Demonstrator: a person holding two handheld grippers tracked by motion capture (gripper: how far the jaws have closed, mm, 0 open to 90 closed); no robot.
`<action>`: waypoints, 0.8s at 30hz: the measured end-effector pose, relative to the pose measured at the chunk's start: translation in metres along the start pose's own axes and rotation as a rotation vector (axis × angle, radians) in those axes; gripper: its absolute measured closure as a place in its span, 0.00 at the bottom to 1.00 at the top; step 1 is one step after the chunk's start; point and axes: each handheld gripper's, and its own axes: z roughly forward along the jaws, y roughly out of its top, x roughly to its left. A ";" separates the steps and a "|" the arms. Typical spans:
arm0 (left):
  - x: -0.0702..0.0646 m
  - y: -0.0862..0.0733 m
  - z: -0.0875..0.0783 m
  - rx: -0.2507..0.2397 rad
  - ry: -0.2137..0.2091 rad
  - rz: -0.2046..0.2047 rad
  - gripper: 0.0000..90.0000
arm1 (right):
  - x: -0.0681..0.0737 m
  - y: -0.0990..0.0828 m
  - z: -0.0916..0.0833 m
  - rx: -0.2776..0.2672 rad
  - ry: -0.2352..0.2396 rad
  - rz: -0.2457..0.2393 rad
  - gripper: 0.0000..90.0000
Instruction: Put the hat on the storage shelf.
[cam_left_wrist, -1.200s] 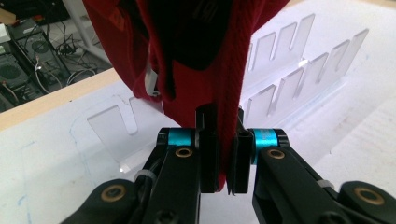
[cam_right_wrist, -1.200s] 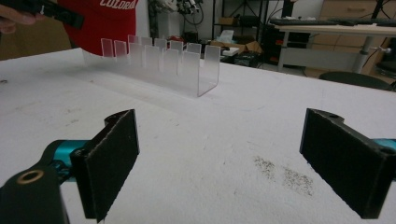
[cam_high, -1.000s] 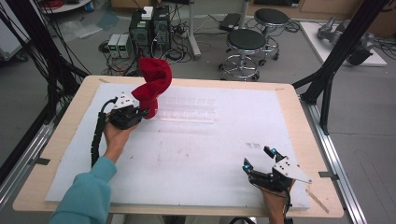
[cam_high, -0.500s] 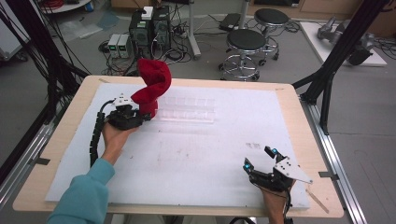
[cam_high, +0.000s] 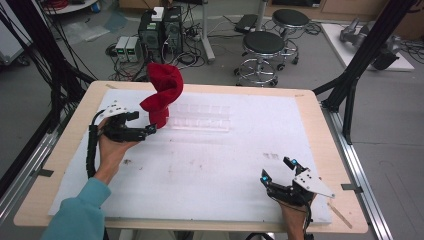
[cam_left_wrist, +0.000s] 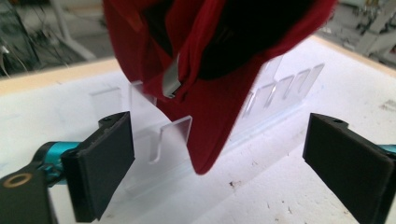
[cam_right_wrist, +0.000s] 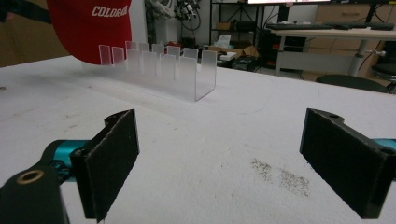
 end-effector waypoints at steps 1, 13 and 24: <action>0.000 -0.004 -0.008 0.006 -0.019 0.003 0.11 | 0.000 0.000 0.000 -0.001 -0.001 0.000 0.12; 0.002 -0.060 -0.089 -0.095 -0.107 0.029 0.12 | 0.003 0.000 0.001 0.009 -0.012 -0.023 0.12; 0.000 -0.106 -0.108 -0.211 -0.122 0.028 0.13 | 0.003 0.000 0.000 0.002 -0.019 -0.018 0.12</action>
